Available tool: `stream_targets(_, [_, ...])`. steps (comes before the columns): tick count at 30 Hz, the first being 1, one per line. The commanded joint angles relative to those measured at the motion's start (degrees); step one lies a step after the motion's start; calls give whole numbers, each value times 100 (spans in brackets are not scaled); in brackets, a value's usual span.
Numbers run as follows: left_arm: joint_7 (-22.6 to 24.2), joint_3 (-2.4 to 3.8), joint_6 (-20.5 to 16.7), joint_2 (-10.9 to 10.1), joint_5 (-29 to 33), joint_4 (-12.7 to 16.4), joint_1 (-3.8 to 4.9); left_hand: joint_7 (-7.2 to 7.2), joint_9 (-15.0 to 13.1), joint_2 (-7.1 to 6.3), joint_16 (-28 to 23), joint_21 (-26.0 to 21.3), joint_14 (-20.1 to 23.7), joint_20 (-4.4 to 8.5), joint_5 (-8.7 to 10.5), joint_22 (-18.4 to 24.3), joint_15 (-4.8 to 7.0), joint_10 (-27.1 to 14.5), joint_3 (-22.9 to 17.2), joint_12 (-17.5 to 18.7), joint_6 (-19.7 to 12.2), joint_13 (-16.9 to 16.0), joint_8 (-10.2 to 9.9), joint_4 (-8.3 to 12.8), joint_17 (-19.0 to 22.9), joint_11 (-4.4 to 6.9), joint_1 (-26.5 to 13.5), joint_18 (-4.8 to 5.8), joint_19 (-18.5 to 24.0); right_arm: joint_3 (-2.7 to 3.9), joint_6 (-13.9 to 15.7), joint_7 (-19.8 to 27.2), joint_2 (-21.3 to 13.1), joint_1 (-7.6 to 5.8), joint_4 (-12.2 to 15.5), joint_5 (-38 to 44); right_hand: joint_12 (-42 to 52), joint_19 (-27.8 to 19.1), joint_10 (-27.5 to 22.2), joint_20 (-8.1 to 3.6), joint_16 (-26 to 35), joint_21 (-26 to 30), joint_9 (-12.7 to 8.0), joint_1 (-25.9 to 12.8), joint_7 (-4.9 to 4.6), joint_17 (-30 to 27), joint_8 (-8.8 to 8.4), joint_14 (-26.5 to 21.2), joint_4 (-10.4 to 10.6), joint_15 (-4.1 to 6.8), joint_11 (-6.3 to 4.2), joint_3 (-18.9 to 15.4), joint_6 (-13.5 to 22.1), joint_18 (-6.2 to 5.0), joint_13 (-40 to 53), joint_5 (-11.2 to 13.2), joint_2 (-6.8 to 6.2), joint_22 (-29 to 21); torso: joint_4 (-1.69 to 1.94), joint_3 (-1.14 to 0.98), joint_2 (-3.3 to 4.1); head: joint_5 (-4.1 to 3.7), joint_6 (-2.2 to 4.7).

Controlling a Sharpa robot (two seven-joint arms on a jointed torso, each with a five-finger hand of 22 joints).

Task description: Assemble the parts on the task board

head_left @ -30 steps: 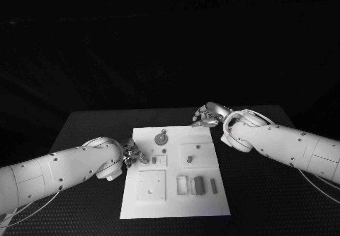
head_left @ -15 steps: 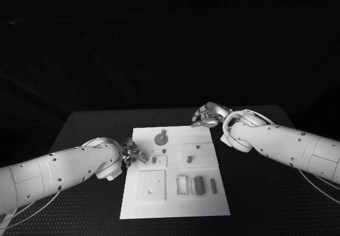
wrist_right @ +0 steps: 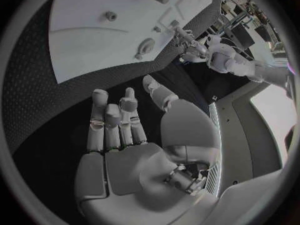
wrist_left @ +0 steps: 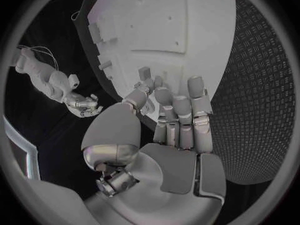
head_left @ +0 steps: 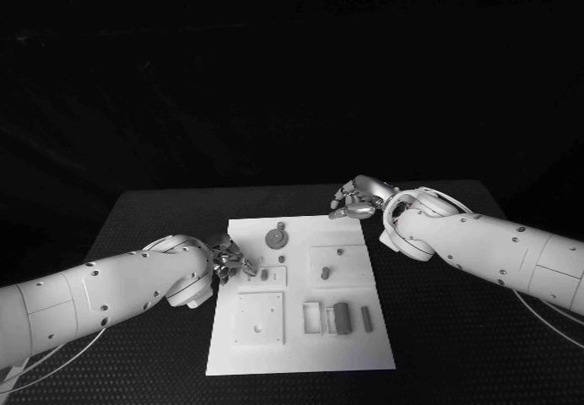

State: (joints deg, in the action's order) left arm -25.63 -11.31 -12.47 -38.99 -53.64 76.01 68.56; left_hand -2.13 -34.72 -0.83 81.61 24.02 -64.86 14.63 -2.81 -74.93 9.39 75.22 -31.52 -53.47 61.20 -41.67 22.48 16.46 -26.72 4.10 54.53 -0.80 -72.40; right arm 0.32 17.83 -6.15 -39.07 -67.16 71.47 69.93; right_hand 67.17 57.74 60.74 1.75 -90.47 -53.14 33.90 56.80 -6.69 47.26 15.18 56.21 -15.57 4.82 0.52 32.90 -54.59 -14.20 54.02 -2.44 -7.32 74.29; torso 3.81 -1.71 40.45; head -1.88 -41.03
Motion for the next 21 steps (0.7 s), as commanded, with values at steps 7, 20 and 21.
stream_targets(7, [61, 4, 116, 17, 51, 2, 2, -2, -102, 257, 38, 25, -42, 17, -10, -122, 46, 38, -81, -23, 52, 15, 62, 5, 8, 18, 288, 80, -26, 3, -104, 35, 7, 2, -1, 14, 23, -44, -32, -9, -15, 11, 9, -62, -28, -9, -22, -18, 16, 45, 7, 17, 7, -80, -7, -33, -13, -9, -5, -6, 1, 6, -6])
stream_targets(20, [-382, 32, 748, -43, 189, -42, 5, 48, -227, 251, 44, 69, -106, 25, -235, -122, 69, 92, -160, -32, 175, 50, 122, -8, 23, 66, 241, 80, -61, 3, -103, 35, 9, 2, -1, 14, 24, -46, -35, -8, -14, 13, 10, -64, -29, -10, -24, -20, 17, 43, 8, 17, 8, -80, -9, -33, -11, -10, -6, -7, -1, 13, -15])
stream_targets(21, [-420, 33, 802, -43, 189, -49, 5, 54, -247, 252, 46, 74, -112, 27, -246, -122, 73, 98, -161, -35, 188, 53, 132, -11, 24, 72, 221, 80, -67, 3, -104, 35, 9, 2, -1, 14, 24, -46, -35, -8, -14, 13, 10, -64, -29, -11, -24, -21, 17, 43, 8, 18, 8, -80, -9, -33, -11, -10, -7, -7, 0, 16, -16])
